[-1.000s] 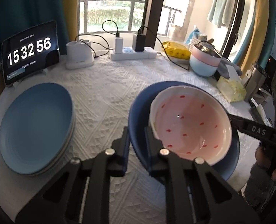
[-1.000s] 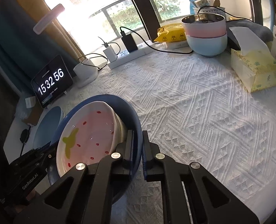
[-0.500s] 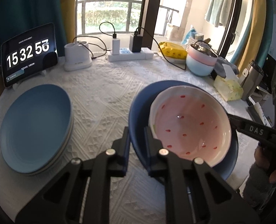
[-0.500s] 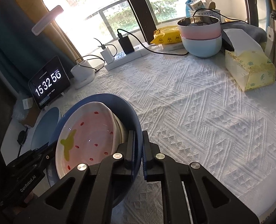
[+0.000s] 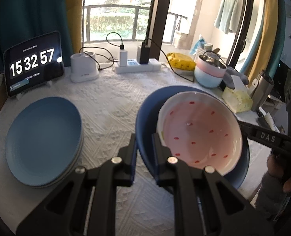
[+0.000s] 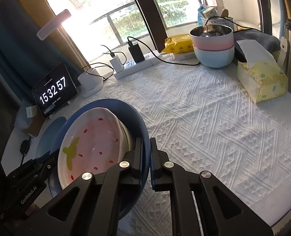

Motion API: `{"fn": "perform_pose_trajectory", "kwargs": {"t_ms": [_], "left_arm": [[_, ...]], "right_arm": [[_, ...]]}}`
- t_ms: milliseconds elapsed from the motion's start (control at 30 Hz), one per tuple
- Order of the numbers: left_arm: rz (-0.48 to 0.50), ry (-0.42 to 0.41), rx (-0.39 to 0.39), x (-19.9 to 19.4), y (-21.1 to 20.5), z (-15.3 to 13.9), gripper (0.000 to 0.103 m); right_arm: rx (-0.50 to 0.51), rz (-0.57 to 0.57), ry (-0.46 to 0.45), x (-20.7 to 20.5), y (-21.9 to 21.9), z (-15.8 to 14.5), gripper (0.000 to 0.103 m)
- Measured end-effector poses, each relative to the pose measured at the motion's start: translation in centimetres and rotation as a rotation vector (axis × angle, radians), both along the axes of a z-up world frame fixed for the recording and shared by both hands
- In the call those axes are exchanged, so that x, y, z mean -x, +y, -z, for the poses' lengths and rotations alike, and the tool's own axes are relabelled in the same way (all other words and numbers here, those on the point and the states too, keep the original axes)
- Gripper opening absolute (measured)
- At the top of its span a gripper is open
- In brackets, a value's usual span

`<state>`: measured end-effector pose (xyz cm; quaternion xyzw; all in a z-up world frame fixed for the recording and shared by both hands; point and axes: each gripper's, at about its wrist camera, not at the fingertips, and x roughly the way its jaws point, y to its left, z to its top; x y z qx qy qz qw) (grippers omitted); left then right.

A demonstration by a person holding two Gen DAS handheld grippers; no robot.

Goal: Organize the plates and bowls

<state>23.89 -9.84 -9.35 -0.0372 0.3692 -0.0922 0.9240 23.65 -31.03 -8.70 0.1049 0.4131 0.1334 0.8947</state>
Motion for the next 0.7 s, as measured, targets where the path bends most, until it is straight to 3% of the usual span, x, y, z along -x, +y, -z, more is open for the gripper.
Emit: {"fn": "perform_pose_trajectory", "kwargs": {"t_ms": [700], "left_arm": [[-0.04, -0.066, 0.04, 1.1, 4.6, -2.4, 0.012]], "right_arm": [[0.026, -0.046, -0.057, 0.2, 4.4, -3.0, 0.009]]}}
